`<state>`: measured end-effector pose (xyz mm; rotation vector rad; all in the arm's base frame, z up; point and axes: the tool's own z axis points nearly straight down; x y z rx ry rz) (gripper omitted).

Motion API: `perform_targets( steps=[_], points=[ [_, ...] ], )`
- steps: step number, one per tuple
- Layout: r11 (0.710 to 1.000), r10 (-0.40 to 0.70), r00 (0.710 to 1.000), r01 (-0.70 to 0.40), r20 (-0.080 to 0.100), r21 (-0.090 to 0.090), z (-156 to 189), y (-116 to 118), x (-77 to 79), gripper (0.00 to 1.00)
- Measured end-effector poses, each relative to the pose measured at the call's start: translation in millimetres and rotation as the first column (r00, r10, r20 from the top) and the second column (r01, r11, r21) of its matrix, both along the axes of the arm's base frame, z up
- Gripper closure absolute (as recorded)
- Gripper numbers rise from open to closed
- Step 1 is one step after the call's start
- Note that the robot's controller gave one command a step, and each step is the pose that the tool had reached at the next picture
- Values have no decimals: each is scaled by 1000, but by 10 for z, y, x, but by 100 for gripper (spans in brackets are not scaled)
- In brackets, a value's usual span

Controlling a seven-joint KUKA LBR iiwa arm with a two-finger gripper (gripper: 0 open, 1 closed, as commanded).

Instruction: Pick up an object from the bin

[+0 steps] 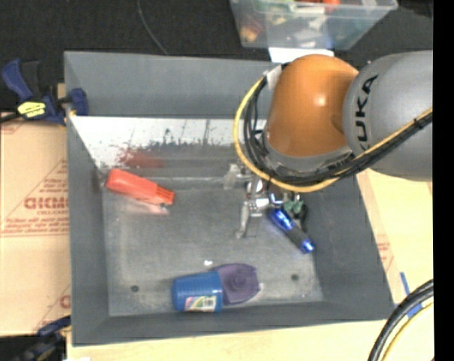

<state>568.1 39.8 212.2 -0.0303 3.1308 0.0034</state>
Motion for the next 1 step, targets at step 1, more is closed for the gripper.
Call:
perform_targets(
  steps=[1],
  points=[
    [999,-47,999,47,-9,-2,-175,-201,144,0]
  ],
)
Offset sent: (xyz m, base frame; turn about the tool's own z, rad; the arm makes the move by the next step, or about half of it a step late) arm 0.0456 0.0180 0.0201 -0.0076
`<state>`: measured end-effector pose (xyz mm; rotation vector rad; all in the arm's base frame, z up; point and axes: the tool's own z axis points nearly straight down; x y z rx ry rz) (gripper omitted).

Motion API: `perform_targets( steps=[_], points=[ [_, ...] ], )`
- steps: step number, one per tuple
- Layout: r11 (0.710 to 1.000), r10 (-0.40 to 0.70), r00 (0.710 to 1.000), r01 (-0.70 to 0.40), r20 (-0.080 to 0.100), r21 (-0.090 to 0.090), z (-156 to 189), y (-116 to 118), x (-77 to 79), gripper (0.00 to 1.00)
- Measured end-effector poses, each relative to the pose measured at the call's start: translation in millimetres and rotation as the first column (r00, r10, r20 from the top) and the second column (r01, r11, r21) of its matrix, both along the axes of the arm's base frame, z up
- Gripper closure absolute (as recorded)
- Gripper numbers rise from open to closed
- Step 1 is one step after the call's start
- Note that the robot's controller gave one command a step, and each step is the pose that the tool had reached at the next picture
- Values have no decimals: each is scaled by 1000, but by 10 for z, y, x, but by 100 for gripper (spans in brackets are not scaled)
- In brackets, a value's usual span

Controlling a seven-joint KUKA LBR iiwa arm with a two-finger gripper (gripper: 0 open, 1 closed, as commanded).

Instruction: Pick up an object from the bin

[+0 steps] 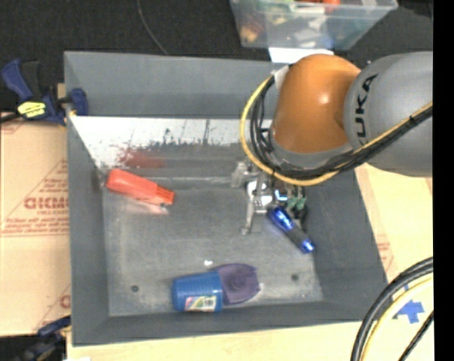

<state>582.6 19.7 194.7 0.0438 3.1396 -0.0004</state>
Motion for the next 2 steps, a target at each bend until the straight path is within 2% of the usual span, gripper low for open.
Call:
perform_targets(
  steps=[1,2],
  points=[
    [1000,15,1000,-15,-4,-1,102,92,84,0],
    [995,97,995,-97,14,2,91,30,-11,0]
  ],
)
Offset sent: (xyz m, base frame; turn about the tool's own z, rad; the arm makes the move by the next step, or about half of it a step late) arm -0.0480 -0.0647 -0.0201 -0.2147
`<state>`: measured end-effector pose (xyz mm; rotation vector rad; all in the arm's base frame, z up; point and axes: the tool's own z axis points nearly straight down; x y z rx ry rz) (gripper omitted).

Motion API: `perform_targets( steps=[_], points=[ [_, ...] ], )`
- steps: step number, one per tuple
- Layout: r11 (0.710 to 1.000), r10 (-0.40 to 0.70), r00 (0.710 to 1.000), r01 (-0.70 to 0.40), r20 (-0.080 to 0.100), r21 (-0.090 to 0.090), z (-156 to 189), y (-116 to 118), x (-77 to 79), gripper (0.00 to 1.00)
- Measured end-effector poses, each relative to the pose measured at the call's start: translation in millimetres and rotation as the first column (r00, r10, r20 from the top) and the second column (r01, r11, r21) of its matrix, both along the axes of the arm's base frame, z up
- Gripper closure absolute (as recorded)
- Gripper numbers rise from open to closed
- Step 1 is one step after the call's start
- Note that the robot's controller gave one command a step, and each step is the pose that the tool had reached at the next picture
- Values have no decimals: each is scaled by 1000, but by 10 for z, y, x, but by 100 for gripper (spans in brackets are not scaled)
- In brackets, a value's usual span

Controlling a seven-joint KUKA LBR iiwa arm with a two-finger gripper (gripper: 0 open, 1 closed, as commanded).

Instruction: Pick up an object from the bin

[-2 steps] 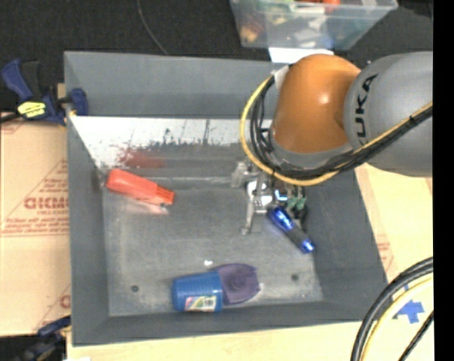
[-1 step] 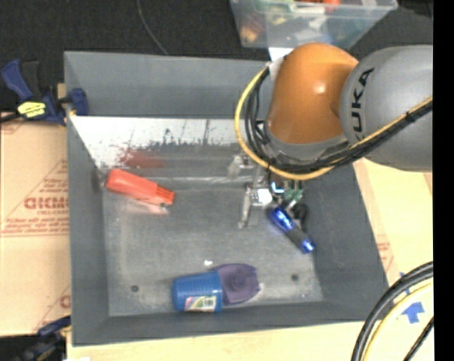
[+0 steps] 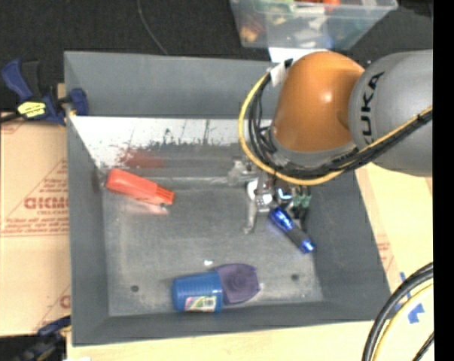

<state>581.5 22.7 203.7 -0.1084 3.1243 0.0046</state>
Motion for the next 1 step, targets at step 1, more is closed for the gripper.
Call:
perform_targets(
  steps=[1],
  points=[
    [988,153,988,-153,2,-6,-279,-100,153,0]
  ],
)
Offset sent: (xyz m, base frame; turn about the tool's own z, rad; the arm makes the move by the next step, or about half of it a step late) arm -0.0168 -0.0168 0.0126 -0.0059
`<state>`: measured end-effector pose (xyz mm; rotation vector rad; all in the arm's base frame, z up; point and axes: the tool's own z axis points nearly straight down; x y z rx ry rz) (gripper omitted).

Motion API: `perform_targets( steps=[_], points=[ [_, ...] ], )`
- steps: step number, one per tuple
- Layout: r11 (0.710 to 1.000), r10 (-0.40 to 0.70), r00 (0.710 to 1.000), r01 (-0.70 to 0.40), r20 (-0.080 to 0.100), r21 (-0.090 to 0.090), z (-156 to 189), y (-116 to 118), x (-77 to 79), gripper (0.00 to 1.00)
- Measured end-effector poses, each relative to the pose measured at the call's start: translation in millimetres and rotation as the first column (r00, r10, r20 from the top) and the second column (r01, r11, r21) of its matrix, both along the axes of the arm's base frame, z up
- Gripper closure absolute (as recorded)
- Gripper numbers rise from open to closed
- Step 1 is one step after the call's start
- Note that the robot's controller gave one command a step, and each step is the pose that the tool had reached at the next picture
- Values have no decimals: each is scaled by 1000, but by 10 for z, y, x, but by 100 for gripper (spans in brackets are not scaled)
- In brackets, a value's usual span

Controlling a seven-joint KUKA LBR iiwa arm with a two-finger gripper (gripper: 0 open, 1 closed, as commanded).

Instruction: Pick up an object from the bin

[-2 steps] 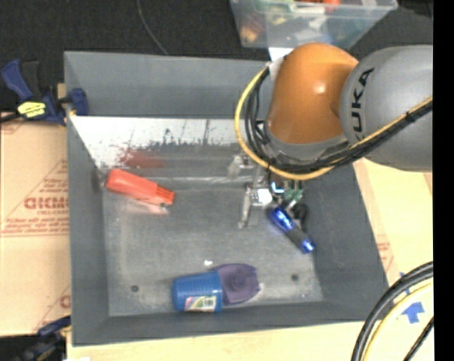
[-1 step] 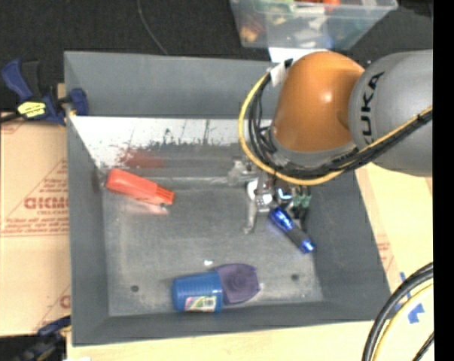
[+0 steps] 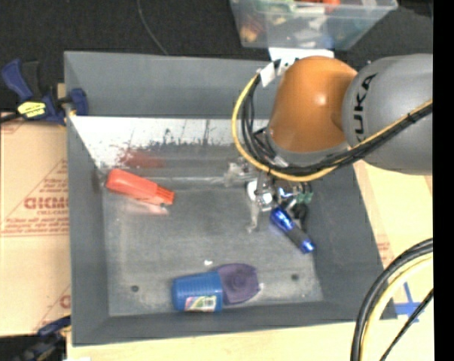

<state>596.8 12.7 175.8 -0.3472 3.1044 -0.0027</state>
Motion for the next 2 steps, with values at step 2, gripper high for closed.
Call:
perform_targets(
  steps=[2],
  points=[
    [1000,17,1000,-17,6,5,120,646,408,0]
  ],
)
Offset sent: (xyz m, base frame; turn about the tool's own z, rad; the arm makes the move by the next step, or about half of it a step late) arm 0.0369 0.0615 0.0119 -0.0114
